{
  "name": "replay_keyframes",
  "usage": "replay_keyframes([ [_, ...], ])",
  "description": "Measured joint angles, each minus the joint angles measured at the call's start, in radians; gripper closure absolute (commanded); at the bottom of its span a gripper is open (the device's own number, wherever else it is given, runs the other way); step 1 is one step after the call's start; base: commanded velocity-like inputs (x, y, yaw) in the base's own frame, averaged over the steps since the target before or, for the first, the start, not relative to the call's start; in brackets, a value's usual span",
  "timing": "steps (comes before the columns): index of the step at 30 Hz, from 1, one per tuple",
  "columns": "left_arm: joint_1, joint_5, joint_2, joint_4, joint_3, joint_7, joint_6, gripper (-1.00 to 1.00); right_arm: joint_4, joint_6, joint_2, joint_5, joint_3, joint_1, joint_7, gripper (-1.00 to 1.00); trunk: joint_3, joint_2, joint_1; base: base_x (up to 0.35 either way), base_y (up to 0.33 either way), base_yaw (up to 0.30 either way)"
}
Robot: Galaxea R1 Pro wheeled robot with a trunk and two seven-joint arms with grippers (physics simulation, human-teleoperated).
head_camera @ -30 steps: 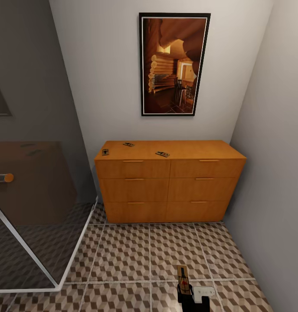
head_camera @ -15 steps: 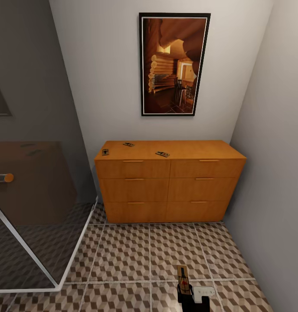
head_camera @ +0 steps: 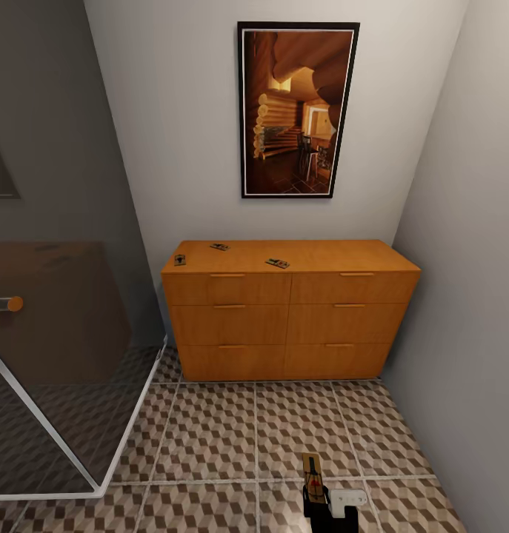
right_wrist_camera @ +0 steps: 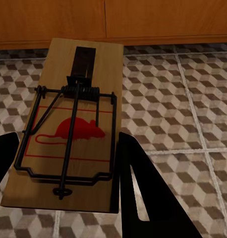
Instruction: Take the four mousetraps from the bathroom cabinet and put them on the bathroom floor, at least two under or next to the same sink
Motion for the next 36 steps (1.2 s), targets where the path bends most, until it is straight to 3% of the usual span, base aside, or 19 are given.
replay_keyframes([
  [36,0.0,0.0,0.0,0.0,0.0,0.0,0.0,-1.0,0.0,0.0,0.0,0.0,0.0,0.0,0.0,1.0,0.0,0.0,0.0,0.0,0.0,0.0],
])
